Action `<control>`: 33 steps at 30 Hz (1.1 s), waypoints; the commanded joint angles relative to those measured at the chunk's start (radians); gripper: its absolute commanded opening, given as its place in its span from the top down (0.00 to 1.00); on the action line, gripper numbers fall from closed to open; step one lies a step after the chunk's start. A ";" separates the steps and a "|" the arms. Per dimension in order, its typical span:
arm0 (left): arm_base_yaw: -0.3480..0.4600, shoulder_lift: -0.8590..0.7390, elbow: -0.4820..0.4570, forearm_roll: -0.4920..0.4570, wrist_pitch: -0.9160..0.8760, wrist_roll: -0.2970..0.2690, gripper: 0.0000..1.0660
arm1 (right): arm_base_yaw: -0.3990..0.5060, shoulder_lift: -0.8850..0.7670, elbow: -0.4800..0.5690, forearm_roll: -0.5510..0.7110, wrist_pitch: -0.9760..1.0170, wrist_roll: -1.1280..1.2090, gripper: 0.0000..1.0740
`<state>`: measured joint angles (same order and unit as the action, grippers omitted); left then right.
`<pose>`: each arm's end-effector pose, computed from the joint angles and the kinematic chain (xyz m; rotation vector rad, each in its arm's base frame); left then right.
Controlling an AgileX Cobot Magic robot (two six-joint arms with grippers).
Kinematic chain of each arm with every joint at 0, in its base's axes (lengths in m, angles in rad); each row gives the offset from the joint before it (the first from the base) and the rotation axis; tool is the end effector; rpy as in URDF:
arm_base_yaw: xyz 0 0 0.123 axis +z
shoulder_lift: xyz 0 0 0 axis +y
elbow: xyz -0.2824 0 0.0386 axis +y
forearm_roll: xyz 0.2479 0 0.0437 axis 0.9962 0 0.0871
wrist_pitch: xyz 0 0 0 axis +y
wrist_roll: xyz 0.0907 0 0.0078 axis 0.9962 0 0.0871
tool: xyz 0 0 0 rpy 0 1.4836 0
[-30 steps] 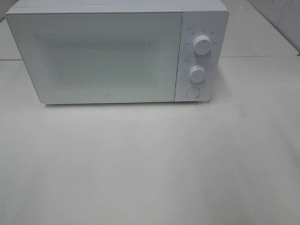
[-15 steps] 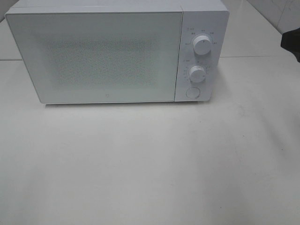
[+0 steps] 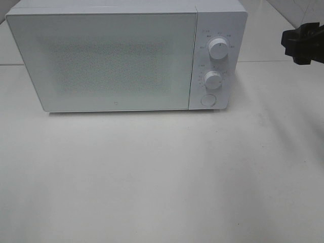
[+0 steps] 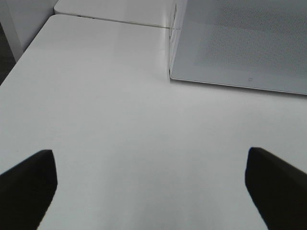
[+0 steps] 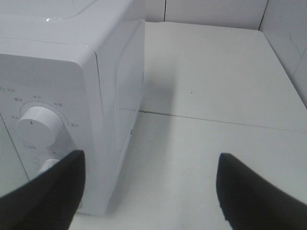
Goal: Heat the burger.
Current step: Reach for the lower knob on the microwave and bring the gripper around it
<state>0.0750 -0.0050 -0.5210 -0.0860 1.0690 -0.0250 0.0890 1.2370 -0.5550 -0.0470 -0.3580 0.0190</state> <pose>-0.0081 -0.0075 0.2825 -0.0955 2.0221 -0.0709 0.2513 0.0239 0.2586 -0.1147 1.8047 0.0604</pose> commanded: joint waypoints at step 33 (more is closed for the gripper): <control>0.003 -0.016 0.003 -0.008 0.000 -0.004 0.06 | 0.583 0.358 0.258 0.834 -0.882 -0.400 0.30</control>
<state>0.0750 -0.0050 -0.5210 -0.0860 1.0690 -0.0250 0.6300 1.5850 -0.2970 0.7350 -1.1790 -0.3650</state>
